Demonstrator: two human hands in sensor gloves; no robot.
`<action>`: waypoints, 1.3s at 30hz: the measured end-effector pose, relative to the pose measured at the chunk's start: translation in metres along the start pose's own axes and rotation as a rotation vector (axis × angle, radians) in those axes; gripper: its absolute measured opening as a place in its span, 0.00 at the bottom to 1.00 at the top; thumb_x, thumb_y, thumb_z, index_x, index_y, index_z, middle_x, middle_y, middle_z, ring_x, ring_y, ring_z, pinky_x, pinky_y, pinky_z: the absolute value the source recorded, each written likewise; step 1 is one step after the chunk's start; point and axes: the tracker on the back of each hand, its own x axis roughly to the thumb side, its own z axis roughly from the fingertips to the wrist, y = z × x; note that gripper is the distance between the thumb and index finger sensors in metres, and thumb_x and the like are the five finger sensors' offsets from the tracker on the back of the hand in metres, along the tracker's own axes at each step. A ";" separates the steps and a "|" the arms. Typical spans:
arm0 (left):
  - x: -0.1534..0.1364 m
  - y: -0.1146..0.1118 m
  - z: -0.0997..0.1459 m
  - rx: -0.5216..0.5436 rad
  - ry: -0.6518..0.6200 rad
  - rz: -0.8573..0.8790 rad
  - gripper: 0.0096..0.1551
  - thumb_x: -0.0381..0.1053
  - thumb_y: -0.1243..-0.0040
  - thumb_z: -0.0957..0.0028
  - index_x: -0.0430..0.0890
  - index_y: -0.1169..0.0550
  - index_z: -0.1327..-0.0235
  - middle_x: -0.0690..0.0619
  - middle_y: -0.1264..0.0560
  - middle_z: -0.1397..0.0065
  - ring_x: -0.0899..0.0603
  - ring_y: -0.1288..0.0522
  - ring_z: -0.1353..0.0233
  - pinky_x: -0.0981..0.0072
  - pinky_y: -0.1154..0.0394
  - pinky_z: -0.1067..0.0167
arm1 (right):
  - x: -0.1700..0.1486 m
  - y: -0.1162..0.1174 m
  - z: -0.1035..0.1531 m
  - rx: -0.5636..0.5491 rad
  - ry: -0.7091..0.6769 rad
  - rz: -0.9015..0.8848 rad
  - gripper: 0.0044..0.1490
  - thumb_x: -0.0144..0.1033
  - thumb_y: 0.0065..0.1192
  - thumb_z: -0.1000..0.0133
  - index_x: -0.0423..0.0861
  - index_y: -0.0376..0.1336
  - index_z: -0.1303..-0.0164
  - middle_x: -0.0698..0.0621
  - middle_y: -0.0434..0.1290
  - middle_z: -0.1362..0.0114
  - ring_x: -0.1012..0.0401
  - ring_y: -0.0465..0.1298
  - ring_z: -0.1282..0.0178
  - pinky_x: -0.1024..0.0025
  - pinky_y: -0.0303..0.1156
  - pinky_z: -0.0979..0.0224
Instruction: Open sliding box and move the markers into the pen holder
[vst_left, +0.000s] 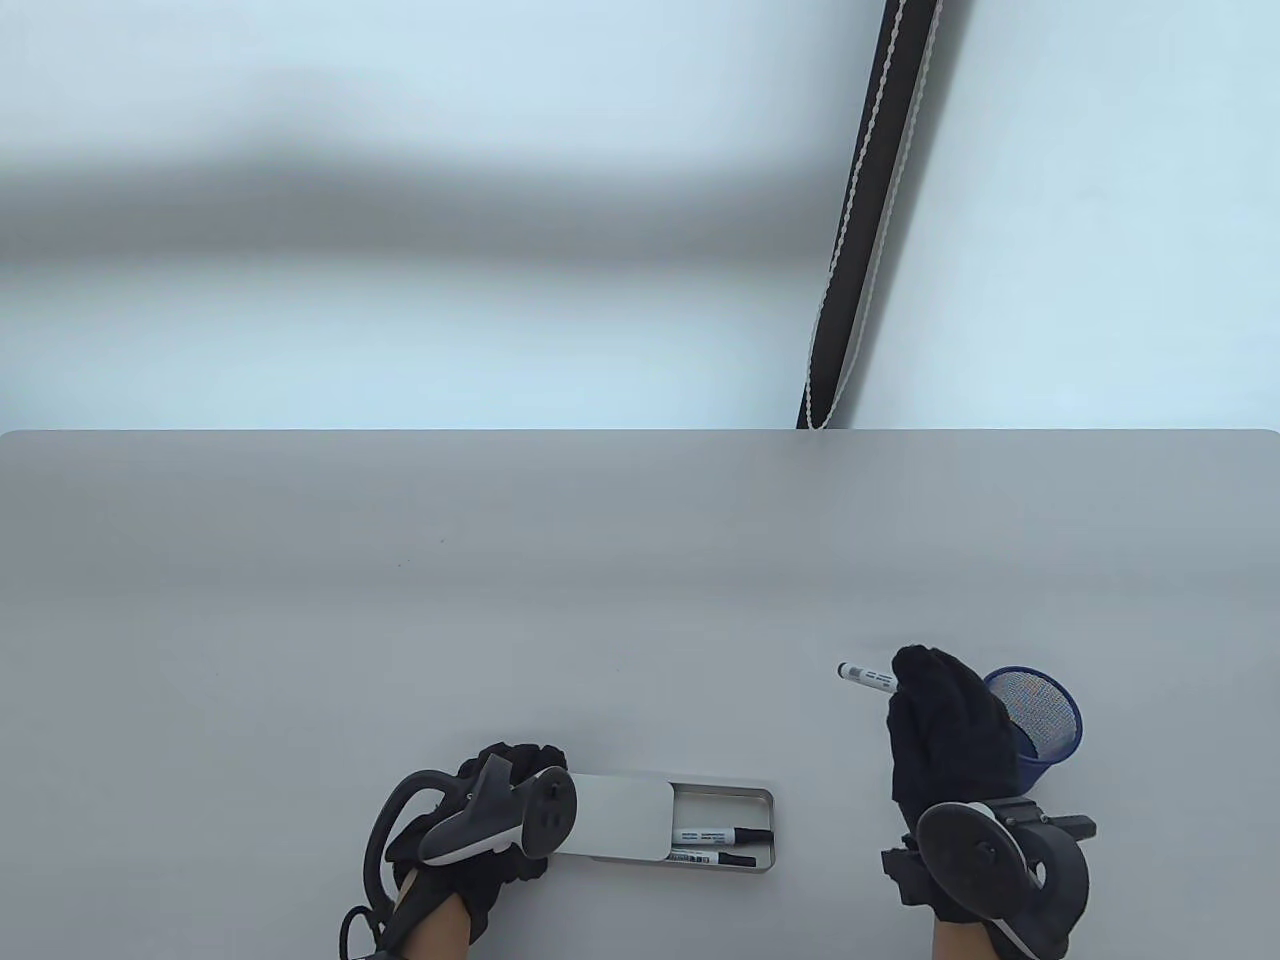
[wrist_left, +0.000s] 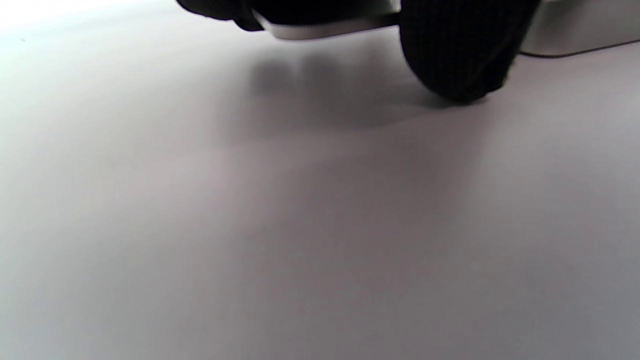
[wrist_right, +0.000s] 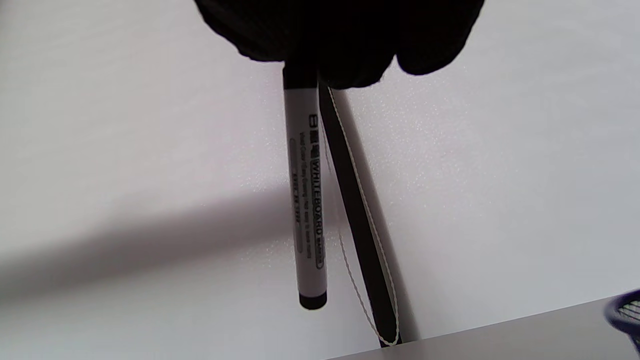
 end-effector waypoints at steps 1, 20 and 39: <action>0.000 0.000 0.000 0.000 0.000 0.000 0.47 0.68 0.46 0.53 0.59 0.49 0.25 0.58 0.46 0.16 0.46 0.41 0.16 0.59 0.38 0.19 | -0.002 -0.001 0.000 -0.014 0.010 0.014 0.26 0.30 0.58 0.36 0.44 0.58 0.26 0.40 0.65 0.26 0.51 0.73 0.33 0.48 0.68 0.26; 0.000 0.000 0.000 0.000 0.000 0.000 0.47 0.68 0.46 0.53 0.59 0.50 0.25 0.58 0.46 0.16 0.45 0.41 0.16 0.59 0.38 0.19 | -0.038 0.008 0.011 -0.081 0.322 0.266 0.25 0.21 0.55 0.34 0.39 0.56 0.26 0.34 0.60 0.26 0.44 0.68 0.32 0.42 0.63 0.29; 0.000 0.000 0.000 0.000 0.000 0.000 0.47 0.68 0.46 0.53 0.59 0.50 0.24 0.58 0.46 0.16 0.45 0.41 0.16 0.58 0.38 0.18 | -0.057 0.060 0.029 0.188 0.414 0.331 0.25 0.21 0.53 0.33 0.37 0.55 0.25 0.33 0.60 0.25 0.41 0.70 0.32 0.40 0.62 0.29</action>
